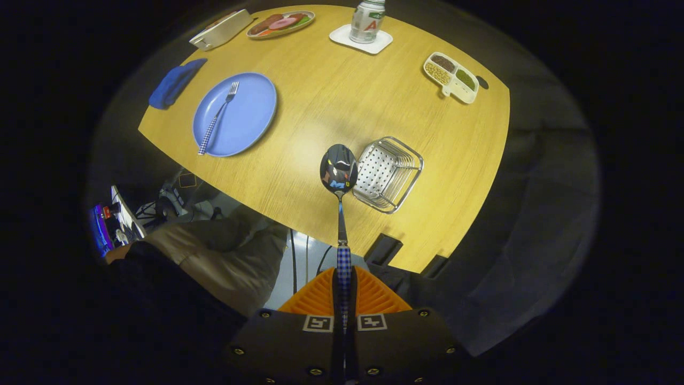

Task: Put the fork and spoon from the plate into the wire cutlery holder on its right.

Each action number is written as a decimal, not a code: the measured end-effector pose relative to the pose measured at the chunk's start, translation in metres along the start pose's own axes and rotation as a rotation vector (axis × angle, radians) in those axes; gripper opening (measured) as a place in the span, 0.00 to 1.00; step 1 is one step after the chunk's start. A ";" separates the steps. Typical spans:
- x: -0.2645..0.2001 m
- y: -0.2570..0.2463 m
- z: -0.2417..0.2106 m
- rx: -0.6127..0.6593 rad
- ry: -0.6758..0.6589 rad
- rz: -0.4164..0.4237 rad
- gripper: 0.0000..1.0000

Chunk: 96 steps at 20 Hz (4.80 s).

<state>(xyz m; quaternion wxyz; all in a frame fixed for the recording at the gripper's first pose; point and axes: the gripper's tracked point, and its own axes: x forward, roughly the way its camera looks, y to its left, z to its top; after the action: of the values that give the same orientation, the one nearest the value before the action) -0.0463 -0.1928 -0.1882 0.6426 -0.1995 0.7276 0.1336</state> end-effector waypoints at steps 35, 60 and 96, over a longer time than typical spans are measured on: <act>0.014 -0.027 0.057 0.145 0.111 0.033 0.97; 0.018 0.185 0.131 -0.061 -0.015 0.117 0.96; 0.117 0.273 0.200 -0.077 0.023 0.127 0.05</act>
<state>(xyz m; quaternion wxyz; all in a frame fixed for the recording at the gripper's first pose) -0.0069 0.1251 -0.3488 0.6162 -0.1792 0.7405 0.1995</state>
